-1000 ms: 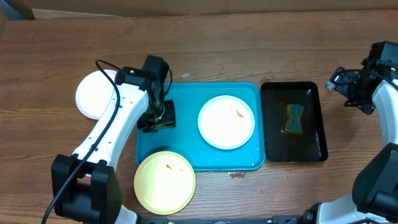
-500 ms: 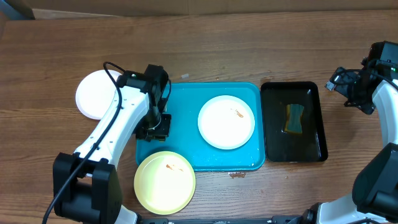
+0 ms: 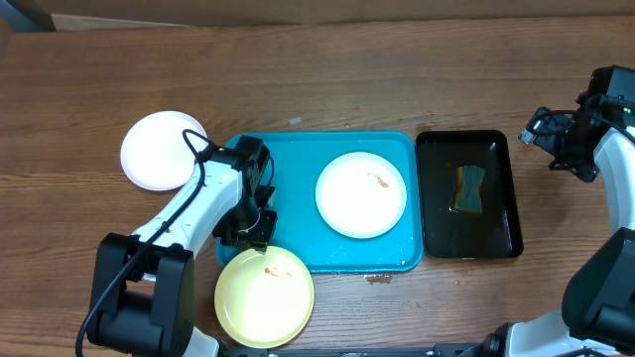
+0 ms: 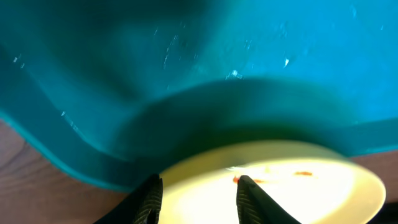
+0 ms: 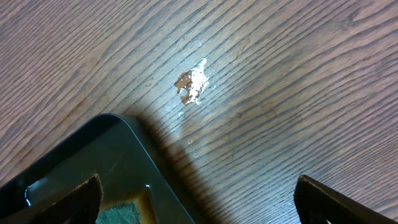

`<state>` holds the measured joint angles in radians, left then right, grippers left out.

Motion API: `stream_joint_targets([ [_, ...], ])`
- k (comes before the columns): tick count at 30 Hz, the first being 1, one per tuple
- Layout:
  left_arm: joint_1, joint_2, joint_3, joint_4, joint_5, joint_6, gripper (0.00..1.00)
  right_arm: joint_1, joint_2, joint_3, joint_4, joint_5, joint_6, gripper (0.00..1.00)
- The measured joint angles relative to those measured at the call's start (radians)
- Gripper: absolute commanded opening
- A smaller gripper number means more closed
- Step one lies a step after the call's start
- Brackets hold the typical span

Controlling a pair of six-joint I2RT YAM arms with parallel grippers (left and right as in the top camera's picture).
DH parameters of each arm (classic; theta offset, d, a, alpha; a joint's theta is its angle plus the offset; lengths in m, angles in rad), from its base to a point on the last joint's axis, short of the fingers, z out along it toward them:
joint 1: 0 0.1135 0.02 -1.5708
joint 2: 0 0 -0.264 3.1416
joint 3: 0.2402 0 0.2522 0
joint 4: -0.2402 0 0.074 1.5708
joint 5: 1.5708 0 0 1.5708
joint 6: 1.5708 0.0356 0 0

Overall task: Clean dirty plates on tray and stack at the side
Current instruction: 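Grasp the yellow plate's rim with the left gripper and pull it onto the tray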

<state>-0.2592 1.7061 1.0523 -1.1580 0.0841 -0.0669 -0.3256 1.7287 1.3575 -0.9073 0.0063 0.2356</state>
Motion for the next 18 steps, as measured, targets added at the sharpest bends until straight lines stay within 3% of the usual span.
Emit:
stream_joint_targets([
  [8,0.000,0.000,-0.005,0.087,0.002,0.000,0.44,0.000,0.000,0.000,0.000,0.000,0.000,1.00],
  [13,0.000,0.000,-0.005,0.094,0.003,-0.001,0.31,0.000,0.000,0.000,0.000,0.000,0.000,1.00],
  [18,0.000,0.000,-0.005,0.116,0.006,0.004,0.30,0.000,0.000,0.000,0.000,0.000,0.000,1.00],
])
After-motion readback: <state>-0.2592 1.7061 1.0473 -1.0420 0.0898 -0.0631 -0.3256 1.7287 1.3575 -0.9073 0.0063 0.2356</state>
